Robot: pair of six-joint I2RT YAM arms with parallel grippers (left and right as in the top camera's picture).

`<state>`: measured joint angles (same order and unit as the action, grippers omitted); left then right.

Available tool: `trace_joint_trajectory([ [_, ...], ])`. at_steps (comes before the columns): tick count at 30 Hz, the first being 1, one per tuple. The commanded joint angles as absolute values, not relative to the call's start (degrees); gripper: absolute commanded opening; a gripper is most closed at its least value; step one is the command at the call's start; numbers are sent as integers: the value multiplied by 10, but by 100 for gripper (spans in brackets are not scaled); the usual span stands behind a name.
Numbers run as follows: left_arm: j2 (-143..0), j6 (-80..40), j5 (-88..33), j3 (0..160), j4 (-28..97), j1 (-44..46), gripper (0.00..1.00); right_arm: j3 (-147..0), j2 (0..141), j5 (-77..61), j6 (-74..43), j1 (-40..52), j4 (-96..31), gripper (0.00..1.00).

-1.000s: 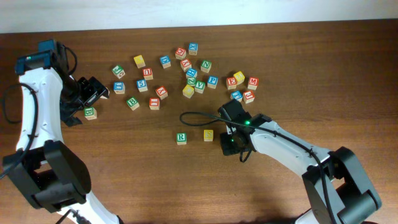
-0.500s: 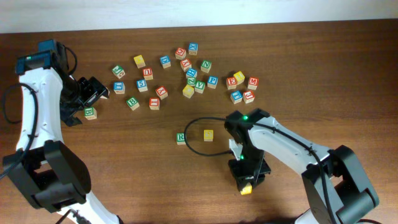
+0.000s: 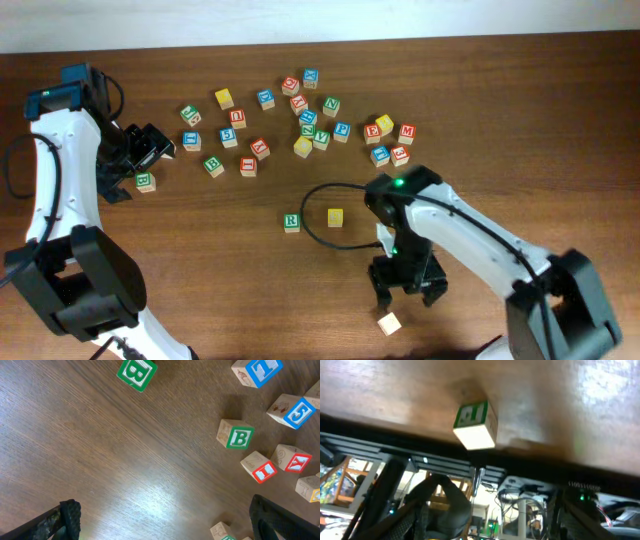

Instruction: Spell out RSS

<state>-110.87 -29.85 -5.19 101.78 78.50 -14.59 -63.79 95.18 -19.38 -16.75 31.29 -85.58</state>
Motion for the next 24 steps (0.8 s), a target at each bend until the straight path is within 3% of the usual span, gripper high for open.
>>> trace_joint_trajectory([
  [1, -1096, -304, -51, 1024, 785, -148, 99, -596, 940, -218, -182, 375, -822, 72],
  [5, -1096, -304, -51, 1024, 785, -148, 99, -542, 940, -145, -312, 424, -730, 69],
  [11, -1096, -304, -51, 1024, 785, -148, 99, -460, 940, -199, -320, 424, -638, 61],
  [13, -1096, -304, -51, 1024, 785, -148, 99, -442, 940, -199, -321, 424, -604, 52],
  [15, -1096, -304, -51, 1024, 785, -148, 99, -441, 940, -199, -321, 423, -581, 35],
  [17, -1096, -304, -51, 1024, 785, -148, 99, -451, 940, -200, -321, 419, -580, 31],
  [19, -1096, -304, -51, 1024, 785, -148, 99, -488, 940, -199, -317, 387, -592, 23],
  [24, -1096, -304, -51, 1024, 785, -148, 99, -569, 940, -219, -243, 257, -556, 19],
])
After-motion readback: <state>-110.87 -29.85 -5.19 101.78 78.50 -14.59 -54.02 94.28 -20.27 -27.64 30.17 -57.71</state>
